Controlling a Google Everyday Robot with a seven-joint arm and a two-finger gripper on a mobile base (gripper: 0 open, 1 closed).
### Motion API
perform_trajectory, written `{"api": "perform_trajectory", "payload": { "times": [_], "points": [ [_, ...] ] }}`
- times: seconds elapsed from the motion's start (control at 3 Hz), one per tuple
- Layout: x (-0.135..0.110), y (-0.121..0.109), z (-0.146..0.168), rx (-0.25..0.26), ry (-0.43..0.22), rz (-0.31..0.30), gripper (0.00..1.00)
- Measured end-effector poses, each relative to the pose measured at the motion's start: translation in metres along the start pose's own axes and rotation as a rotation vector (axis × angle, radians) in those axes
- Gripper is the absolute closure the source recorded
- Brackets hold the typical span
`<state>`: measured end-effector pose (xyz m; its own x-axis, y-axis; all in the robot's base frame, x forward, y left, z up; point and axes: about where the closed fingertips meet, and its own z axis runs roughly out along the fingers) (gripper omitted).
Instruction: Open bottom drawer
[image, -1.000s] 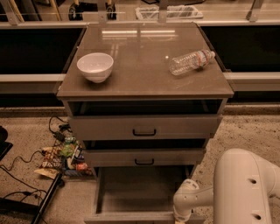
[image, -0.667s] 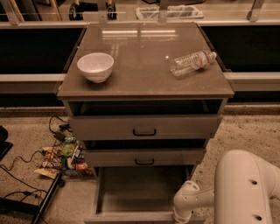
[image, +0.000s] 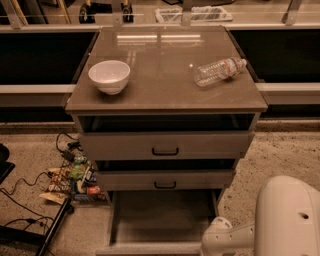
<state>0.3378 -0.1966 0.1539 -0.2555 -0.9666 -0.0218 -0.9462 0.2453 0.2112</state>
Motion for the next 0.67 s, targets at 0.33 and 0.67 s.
{"api": "perform_trajectory", "payload": {
  "times": [0.33,0.67],
  "points": [
    [0.001,0.0315,-0.0079,-0.022,0.0,-0.009,0.37],
    [0.0009,0.0313,-0.0079,-0.022,0.0,-0.009,0.61]
  ]
}}
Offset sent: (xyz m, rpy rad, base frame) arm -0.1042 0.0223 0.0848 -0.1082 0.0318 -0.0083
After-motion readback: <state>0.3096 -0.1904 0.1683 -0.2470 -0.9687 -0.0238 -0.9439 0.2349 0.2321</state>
